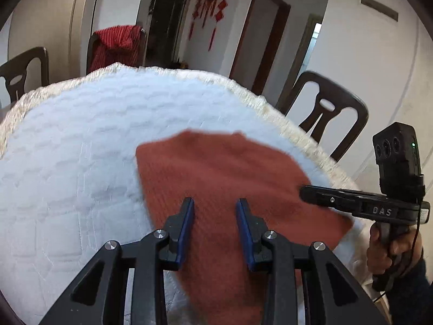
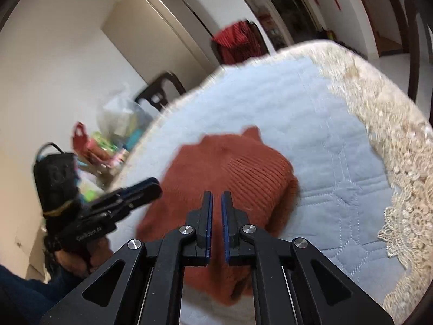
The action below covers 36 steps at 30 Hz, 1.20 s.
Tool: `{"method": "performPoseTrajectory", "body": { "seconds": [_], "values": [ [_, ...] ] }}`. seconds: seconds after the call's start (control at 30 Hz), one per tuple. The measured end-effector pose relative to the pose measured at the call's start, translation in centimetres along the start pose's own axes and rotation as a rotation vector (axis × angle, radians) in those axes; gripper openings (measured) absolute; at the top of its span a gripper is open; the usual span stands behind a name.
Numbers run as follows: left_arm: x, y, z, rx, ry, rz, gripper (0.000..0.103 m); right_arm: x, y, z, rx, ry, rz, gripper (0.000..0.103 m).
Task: Fold small clothes
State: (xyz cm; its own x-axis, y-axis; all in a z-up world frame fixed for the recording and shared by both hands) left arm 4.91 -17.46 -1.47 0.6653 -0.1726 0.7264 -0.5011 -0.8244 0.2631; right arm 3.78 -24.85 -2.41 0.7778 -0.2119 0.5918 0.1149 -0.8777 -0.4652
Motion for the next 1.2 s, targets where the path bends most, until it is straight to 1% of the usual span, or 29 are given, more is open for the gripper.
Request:
{"method": "performPoseTrajectory", "body": {
  "seconds": [0.03, 0.07, 0.13, 0.23, 0.27, 0.33, 0.4, 0.43, 0.5, 0.53, 0.57, 0.6, 0.63, 0.7, 0.8, 0.83, 0.9, 1.03, 1.13, 1.2],
  "values": [
    [-0.3, 0.0, -0.2, 0.005, 0.017, 0.011, 0.035, -0.4, 0.5, 0.2, 0.011, 0.003, 0.007, 0.002],
    [-0.5, 0.1, -0.4, 0.008, 0.024, 0.018, 0.035, -0.6, 1.0, 0.0, 0.042, 0.02, 0.04, 0.002],
    [-0.5, 0.1, -0.6, 0.006, 0.025, 0.005, 0.035, -0.6, 1.3, -0.3, 0.056, 0.025, 0.07, 0.001],
    [0.5, -0.1, -0.8, -0.019, 0.016, -0.027, 0.035, 0.2, 0.8, -0.4, 0.042, 0.02, 0.07, 0.002],
    [1.2, -0.2, -0.8, -0.014, 0.027, -0.024, 0.035, 0.8, 0.5, -0.6, 0.041, 0.032, 0.062, 0.004],
    [2.5, -0.7, -0.4, 0.017, 0.044, -0.018, 0.035, 2.1, 0.1, -0.7, 0.029, 0.059, 0.043, 0.005],
    [3.1, -1.1, 0.8, 0.019, 0.033, -0.024, 0.035, 3.2, 0.3, -0.1, 0.006, 0.061, 0.042, 0.005],
    [3.1, -1.5, 1.7, 0.031, 0.015, -0.034, 0.035, 3.5, 0.4, 0.4, -0.004, 0.057, 0.041, 0.005],
    [2.4, -2.1, 3.2, 0.054, -0.025, -0.04, 0.035, 3.6, 1.4, 1.7, -0.038, 0.035, 0.05, 0.005],
    [1.8, -2.5, 3.9, 0.063, -0.049, -0.053, 0.036, 3.4, 2.3, 2.5, -0.078, 0.018, 0.062, 0.005],
    [1.6, -2.7, 4.0, 0.045, -0.052, -0.072, 0.036, 3.1, 3.1, 2.9, -0.101, 0.01, 0.073, 0.005],
    [1.7, -2.9, 3.7, 0.032, -0.042, -0.086, 0.036, 2.9, 3.6, 3.0, -0.097, 0.016, 0.084, 0.003],
    [1.6, -3.2, 3.6, 0.03, -0.039, -0.104, 0.036, 2.7, 4.0, 2.8, -0.065, 0.027, 0.111, 0.003],
    [1.5, -3.4, 3.6, 0.017, -0.04, -0.116, 0.036, 2.6, 4.4, 2.5, -0.053, 0.028, 0.131, 0.002],
    [1.7, -3.1, 2.7, 0.033, -0.033, -0.097, 0.036, 2.7, 3.9, 2.0, -0.085, 0.023, 0.1, 0.003],
    [1.8, -2.8, 2.1, 0.029, -0.021, -0.093, 0.036, 2.9, 3.5, 1.6, -0.096, 0.031, 0.085, 0.005],
    [2.1, -2.2, 0.4, 0.002, 0.013, -0.087, 0.036, 3.1, 2.5, 0.3, -0.093, 0.059, 0.057, 0.005],
    [1.8, -0.4, -2.6, -0.039, 0.054, -0.037, 0.036, 2.6, -0.2, -2.9, -0.019, 0.106, -0.014, 0.005],
    [1.0, 0.8, -4.1, -0.074, 0.059, -0.007, 0.036, 1.1, -2.4, -4.4, 0.021, 0.098, -0.098, 0.005],
    [0.1, 1.4, -4.7, -0.082, 0.054, 0.007, 0.036, 0.0, -3.1, -4.7, 0.033, 0.081, -0.132, 0.005]
  ]
}}
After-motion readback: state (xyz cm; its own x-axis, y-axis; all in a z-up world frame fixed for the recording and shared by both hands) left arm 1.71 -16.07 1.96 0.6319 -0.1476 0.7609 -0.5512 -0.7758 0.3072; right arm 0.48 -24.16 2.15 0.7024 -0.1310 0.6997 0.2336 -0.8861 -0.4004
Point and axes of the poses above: each gripper's, at about its wrist camera, not at the fingertips, and z roughly the way its jaws point, y to its right, x to its top, the point moved 8 cm from there along z, roughly the way its jaws point, and after that the axes turned 3 degrees about -x, right-handed, at the moved point
